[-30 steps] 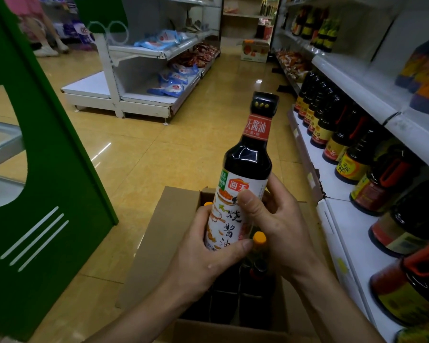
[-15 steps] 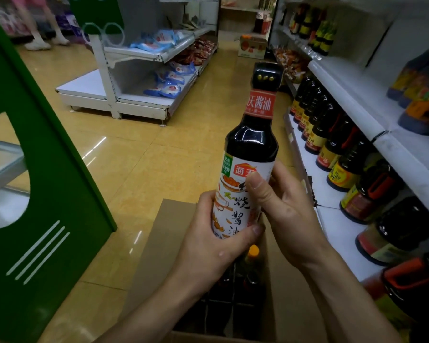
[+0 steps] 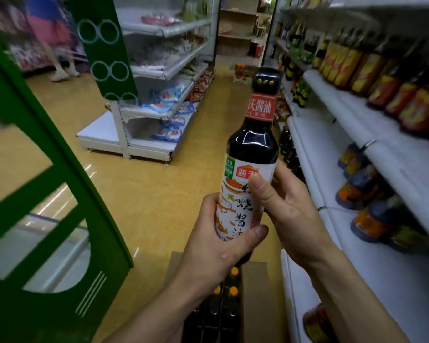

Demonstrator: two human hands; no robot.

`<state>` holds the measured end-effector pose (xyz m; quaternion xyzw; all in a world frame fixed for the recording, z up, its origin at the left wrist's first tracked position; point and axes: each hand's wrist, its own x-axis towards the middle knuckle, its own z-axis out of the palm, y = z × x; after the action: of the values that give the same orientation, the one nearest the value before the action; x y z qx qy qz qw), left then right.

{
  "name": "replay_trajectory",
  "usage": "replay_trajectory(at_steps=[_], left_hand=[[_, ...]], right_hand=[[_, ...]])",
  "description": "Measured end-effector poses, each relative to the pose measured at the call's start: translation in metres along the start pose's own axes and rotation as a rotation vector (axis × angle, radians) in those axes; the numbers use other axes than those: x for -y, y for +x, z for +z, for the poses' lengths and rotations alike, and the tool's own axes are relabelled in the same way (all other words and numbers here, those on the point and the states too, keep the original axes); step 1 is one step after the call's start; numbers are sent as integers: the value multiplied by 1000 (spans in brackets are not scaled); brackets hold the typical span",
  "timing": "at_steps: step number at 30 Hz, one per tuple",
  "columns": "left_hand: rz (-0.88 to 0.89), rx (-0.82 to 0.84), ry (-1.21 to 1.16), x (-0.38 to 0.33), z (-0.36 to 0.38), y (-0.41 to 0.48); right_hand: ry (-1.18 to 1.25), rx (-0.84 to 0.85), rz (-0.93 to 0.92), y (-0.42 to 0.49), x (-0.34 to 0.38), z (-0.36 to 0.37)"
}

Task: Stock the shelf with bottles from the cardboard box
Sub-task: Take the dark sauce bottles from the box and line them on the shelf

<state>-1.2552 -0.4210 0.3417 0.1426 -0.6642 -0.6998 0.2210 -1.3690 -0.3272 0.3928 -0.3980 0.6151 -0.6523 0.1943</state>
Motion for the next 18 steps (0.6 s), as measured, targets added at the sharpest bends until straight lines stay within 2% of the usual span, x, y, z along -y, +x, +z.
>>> replay_trajectory(at_steps=[7, 13, 18], left_hand=[[46, 63, -37, -185, 7, 4], [78, 125, -51, -297, 15, 13], [98, 270, -100, -368, 37, 22]], right_hand=[[-47, -21, -20, 35, 181, -4], [-81, -69, -64, 52, 299, -10], [-128, -180, -86, 53, 372, -28]])
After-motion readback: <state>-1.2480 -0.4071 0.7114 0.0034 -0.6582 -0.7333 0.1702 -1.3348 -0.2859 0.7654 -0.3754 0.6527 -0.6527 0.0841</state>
